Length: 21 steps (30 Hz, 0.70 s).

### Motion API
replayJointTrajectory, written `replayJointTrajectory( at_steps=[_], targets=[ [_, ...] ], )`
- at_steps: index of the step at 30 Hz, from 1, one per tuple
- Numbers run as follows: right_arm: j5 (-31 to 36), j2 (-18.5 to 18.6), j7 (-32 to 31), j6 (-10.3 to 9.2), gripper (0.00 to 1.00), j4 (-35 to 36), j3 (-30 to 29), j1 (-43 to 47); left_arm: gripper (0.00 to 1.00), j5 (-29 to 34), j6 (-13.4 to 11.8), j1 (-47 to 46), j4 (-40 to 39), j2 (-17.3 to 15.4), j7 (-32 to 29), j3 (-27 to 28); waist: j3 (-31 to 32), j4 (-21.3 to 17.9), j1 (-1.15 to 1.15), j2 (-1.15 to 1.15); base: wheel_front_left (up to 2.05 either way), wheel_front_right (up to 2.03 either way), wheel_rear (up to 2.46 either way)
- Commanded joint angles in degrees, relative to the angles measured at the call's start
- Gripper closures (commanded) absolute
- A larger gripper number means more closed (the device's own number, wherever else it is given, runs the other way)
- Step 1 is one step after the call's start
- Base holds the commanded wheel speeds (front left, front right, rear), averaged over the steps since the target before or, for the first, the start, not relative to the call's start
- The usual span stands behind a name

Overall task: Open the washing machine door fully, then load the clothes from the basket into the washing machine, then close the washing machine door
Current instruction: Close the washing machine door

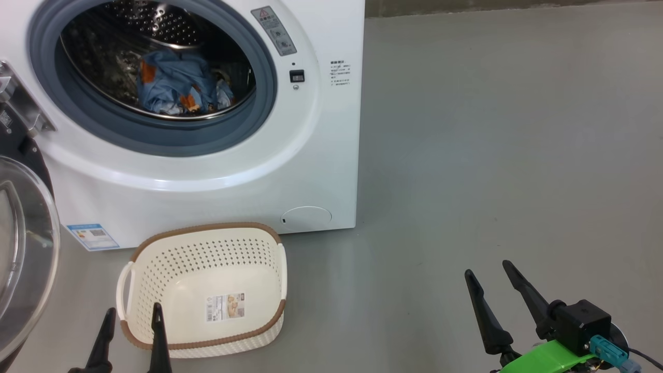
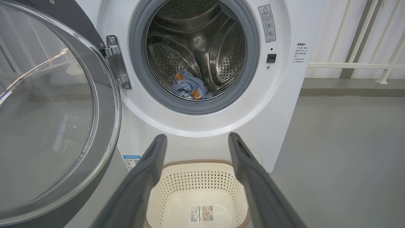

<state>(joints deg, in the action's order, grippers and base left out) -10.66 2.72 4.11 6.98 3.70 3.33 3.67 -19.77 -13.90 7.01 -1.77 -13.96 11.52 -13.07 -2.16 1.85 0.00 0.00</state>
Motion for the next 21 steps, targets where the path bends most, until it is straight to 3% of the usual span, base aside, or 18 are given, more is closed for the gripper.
replayJointTrajectory(
  at_steps=[1,10,21],
  targets=[
    [0.05,0.16,0.23,0.51,0.0,1.47,1.49,-0.86,0.0,-0.02,-0.42,-1.94,-1.3,-1.19,0.48,1.86,0.02,0.07,0.0,0.0,0.0,0.0,0.0],
    [0.22,0.16,0.11,0.51,0.0,2.12,1.18,-0.64,0.0,0.06,-0.67,-2.36,-1.24,-1.16,0.62,1.4,-0.06,3.04,0.0,0.0,0.0,0.0,0.0],
    [0.98,0.16,-0.35,0.51,0.0,2.85,1.65,-1.63,0.0,-0.14,-1.29,-1.88,-2.23,-0.72,1.38,1.45,-0.88,12.47,0.0,0.0,0.0,0.0,0.0]
  ],
)
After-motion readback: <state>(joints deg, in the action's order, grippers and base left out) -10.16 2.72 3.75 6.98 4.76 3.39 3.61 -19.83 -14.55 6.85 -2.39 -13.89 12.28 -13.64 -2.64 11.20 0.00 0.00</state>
